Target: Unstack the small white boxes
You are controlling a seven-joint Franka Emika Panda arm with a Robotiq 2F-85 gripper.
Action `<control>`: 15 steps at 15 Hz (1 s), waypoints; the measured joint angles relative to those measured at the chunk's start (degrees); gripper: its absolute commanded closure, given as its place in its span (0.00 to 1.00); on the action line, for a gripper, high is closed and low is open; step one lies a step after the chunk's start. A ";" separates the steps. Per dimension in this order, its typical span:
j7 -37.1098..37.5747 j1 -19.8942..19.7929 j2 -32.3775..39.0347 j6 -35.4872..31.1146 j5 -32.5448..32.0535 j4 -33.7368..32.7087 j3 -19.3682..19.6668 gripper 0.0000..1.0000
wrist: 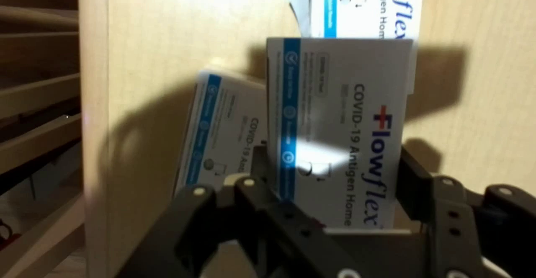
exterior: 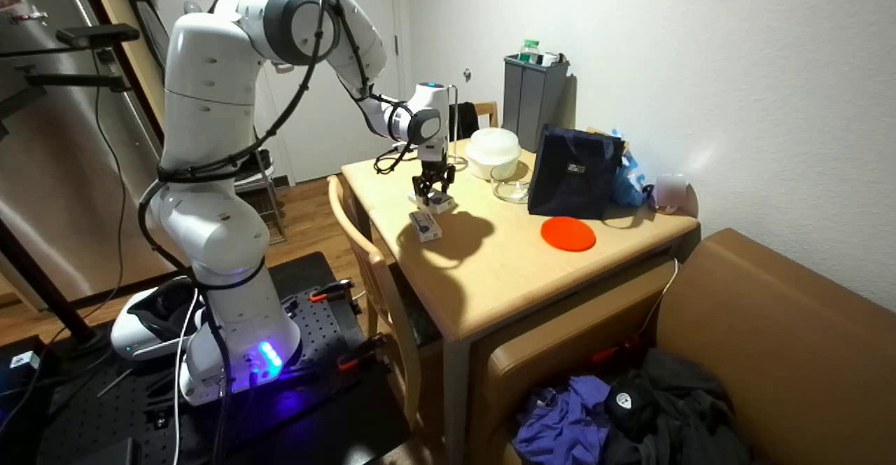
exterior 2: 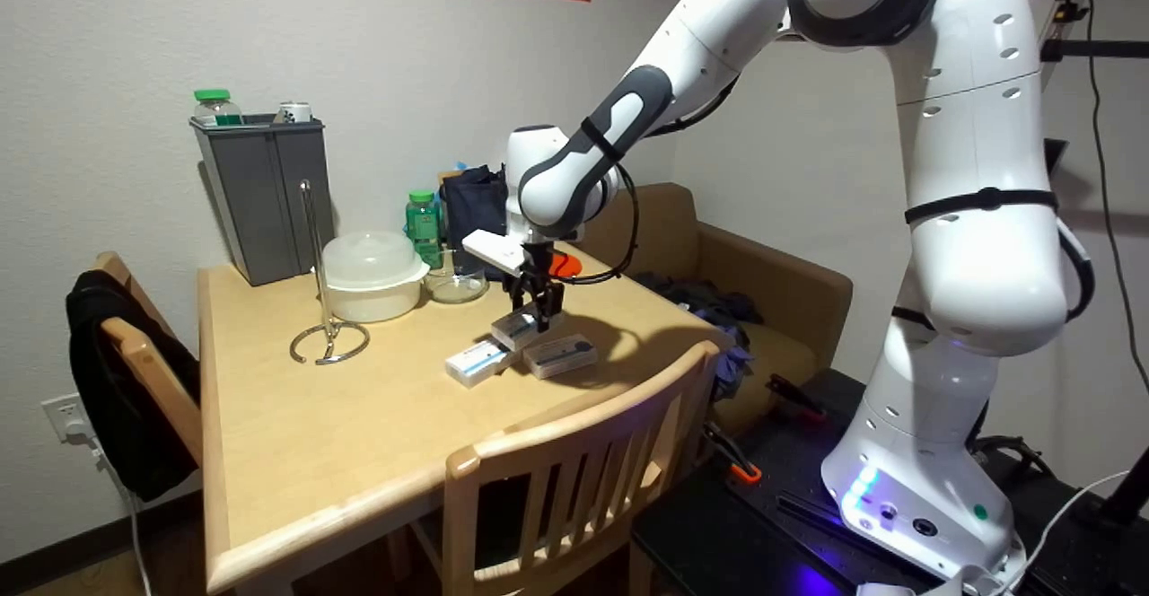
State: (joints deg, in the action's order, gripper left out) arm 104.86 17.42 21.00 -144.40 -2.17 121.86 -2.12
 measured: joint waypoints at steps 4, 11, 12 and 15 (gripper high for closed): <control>-0.03 -1.96 -3.68 -3.86 0.89 5.20 0.00 0.21; -1.30 -2.95 -6.98 -6.21 2.62 8.65 -0.86 0.00; -1.37 -2.95 -7.01 -6.21 2.63 8.64 -1.18 0.00; -2.34 -2.80 -7.00 -6.20 2.65 8.54 -2.63 0.00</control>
State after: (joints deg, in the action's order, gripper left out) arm 102.52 14.62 14.00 -150.60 0.48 130.40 -4.75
